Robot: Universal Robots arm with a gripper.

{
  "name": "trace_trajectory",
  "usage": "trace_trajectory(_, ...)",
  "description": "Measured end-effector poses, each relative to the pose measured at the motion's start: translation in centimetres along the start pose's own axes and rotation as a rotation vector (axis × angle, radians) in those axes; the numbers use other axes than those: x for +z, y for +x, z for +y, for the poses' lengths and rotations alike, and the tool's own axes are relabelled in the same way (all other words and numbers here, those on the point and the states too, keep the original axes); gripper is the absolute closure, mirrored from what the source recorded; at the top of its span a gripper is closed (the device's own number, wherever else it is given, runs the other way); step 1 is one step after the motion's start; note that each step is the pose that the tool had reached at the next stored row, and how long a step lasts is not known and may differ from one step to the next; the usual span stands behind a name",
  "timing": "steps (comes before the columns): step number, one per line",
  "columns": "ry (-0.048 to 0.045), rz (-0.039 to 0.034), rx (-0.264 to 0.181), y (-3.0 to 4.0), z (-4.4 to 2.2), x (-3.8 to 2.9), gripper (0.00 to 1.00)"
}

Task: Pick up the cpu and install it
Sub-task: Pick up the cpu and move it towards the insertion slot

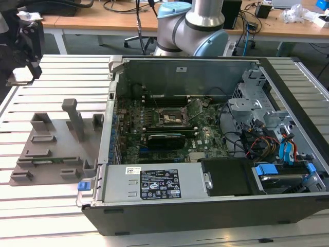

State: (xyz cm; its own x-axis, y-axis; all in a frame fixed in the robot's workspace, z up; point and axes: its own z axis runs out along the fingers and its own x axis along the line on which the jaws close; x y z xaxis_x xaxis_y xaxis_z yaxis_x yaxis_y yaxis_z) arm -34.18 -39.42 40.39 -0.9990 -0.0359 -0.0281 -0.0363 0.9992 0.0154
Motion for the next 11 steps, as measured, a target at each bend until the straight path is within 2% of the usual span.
trace_trajectory(11, 0.0001, 0.0001, 0.0, -2.4, -0.09, 0.07, 0.45)
